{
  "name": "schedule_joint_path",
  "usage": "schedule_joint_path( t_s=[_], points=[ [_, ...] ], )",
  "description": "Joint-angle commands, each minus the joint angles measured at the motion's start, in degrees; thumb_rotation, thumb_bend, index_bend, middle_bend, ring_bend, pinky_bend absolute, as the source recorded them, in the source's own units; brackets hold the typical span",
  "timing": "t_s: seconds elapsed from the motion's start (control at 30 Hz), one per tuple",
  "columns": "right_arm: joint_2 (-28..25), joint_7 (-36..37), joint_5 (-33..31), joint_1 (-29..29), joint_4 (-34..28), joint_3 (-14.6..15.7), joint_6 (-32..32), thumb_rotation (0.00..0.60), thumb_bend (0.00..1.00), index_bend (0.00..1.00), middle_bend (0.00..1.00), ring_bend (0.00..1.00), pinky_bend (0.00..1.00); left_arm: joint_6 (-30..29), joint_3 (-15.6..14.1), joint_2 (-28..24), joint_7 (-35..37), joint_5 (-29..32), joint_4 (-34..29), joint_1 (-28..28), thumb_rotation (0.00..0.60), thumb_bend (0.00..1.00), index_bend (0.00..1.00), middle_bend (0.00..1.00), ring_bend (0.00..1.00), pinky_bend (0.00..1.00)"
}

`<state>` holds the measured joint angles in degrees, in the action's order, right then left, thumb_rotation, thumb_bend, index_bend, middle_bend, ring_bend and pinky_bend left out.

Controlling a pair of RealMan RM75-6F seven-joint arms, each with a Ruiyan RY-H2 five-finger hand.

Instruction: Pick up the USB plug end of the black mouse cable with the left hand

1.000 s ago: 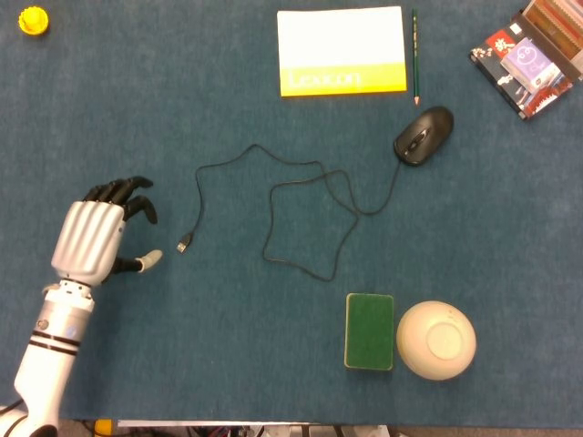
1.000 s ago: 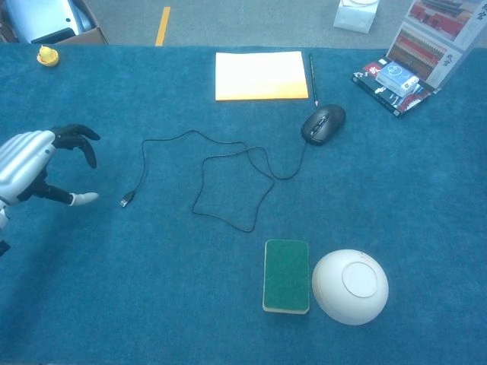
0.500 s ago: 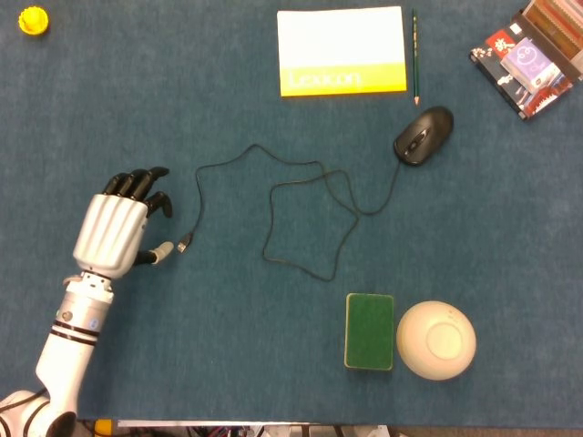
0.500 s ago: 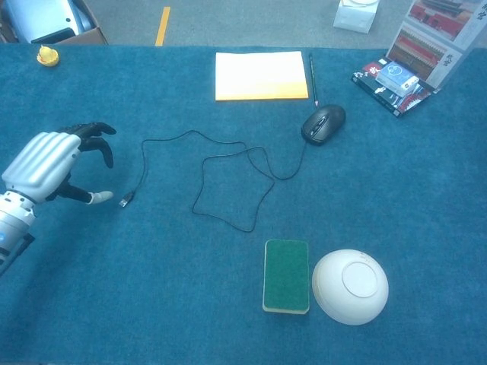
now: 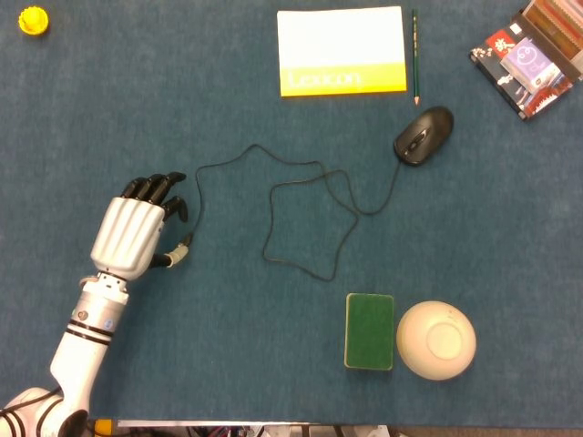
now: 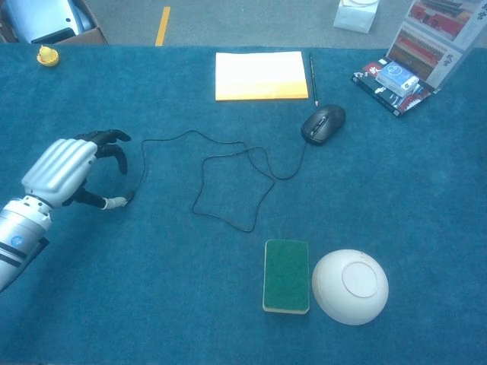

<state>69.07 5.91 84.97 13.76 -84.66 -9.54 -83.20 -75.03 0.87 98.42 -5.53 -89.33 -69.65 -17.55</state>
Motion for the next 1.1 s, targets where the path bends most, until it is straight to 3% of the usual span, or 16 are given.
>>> schedule_joint_path(
  t_s=[0.03,1.1],
  points=[
    [0.01,0.01,-0.12,0.03,0.08,0.01,0.13,0.6,0.48,0.65,0.44,0.37,0.43,0.52,-0.01,0.32,0.27,0.29,0.41,-0.27,0.6,0.06,0.51,0.2,0.2,0.24],
    [0.35,0.33,-1.3,-0.36,0.63,0.99,1.58,0.6,0.48,0.65,0.44,0.37,0.43,3.25,-0.17,3.9,4.15,2.47,8.63,-1.59,0.6,0.06,0.51,0.2,0.2,0.24]
  ],
)
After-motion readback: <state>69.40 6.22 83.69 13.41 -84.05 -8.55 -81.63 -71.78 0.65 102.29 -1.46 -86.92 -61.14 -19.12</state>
